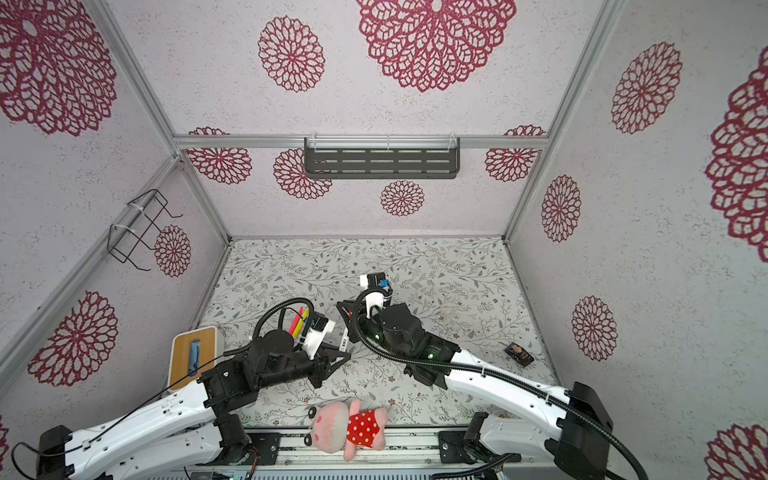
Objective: Insert the pens into the pen caps
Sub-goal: 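Push the red cap down with the right gripper while the left holds the marker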
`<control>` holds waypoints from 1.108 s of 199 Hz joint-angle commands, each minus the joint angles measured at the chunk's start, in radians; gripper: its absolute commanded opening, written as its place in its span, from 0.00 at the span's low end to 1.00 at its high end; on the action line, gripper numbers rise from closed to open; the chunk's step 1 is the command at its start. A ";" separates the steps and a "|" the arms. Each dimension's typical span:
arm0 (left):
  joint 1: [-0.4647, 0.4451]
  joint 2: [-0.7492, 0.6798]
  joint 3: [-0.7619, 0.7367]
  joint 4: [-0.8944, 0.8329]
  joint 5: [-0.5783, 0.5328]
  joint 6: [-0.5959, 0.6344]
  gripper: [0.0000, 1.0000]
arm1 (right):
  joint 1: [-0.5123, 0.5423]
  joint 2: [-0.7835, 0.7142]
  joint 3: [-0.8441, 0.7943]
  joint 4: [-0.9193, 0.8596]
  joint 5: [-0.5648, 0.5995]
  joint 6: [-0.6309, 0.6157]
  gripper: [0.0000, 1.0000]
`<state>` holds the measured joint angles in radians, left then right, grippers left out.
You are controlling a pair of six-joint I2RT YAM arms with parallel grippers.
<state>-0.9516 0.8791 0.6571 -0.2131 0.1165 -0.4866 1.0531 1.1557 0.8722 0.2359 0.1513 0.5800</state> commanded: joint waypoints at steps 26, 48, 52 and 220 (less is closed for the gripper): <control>0.108 -0.016 0.113 0.283 -0.064 -0.043 0.00 | 0.076 0.038 -0.110 -0.161 -0.107 -0.028 0.00; 0.153 -0.019 0.108 0.312 0.011 -0.063 0.00 | 0.083 0.033 -0.139 -0.102 -0.171 -0.040 0.00; 0.165 -0.019 0.105 0.324 0.029 -0.070 0.00 | 0.085 0.030 -0.144 -0.090 -0.184 -0.043 0.00; 0.295 -0.018 0.118 0.332 0.067 -0.074 0.00 | 0.138 0.048 -0.180 -0.102 -0.342 -0.059 0.00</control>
<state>-0.7624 0.8913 0.6571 -0.2195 0.4824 -0.4892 1.0626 1.1675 0.7742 0.4561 0.0975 0.5762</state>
